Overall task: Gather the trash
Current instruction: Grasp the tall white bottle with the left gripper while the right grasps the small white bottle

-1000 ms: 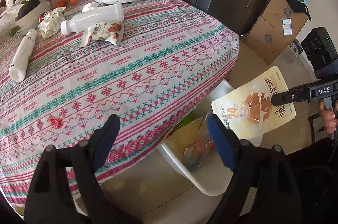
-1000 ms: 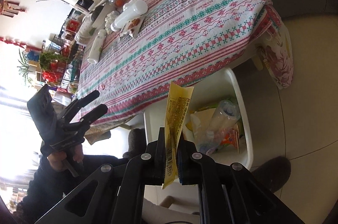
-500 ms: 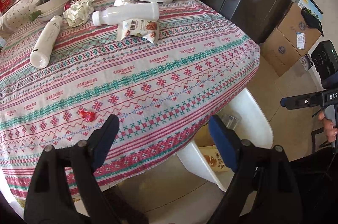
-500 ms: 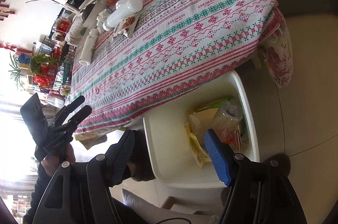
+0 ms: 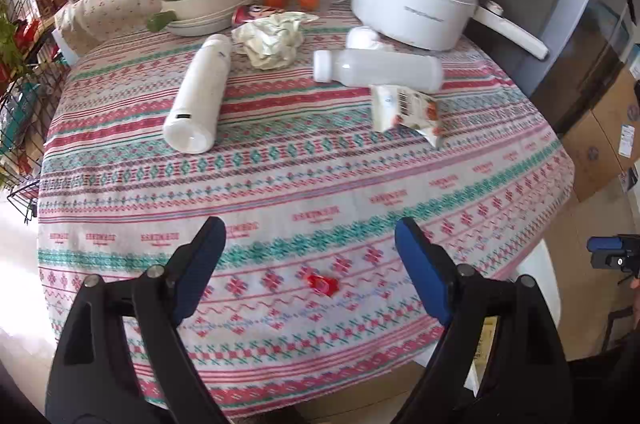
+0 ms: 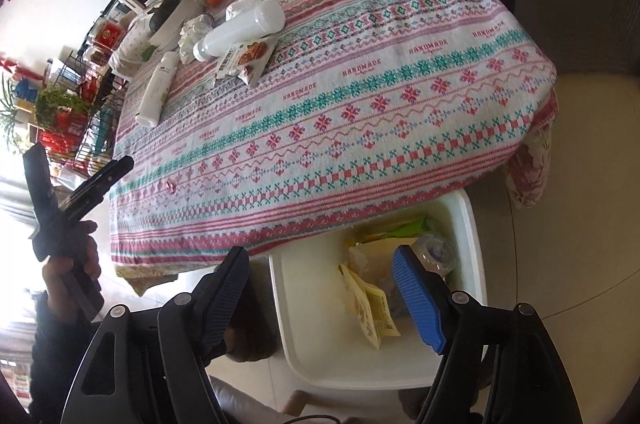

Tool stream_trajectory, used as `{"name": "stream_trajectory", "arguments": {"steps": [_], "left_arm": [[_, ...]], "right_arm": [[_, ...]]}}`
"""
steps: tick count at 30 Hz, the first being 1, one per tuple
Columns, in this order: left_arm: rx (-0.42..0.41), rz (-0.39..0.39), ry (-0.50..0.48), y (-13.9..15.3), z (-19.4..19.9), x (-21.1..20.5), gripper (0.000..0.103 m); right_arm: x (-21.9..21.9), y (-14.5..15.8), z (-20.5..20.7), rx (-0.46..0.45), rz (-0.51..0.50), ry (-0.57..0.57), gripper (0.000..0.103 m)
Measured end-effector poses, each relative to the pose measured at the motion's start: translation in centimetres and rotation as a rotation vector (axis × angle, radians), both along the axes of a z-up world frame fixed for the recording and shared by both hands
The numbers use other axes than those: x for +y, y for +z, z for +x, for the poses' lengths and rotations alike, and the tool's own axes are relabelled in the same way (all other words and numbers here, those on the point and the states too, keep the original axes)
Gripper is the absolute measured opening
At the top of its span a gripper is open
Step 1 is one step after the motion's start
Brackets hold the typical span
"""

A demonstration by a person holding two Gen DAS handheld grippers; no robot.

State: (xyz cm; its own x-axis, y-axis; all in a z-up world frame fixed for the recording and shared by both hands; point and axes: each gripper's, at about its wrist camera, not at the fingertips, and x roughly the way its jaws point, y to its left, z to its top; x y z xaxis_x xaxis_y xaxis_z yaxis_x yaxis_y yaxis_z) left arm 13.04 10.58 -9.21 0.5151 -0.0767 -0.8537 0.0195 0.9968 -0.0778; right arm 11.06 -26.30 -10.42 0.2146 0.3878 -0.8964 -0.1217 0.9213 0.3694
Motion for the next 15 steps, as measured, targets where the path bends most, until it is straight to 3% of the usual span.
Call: {"name": "stream_trajectory", "arguments": {"steps": [7, 15], "left_arm": [[0.041, 0.066, 0.104, -0.9, 4.5, 5.4, 0.086], [0.091, -0.002, 0.13, -1.9, 11.5, 8.6, 0.086]], "right_arm": [[5.6, 1.9, 4.4, -0.091, -0.098, 0.108, 0.077], [12.8, 3.8, 8.8, -0.227, -0.183, 0.23, 0.079]]}}
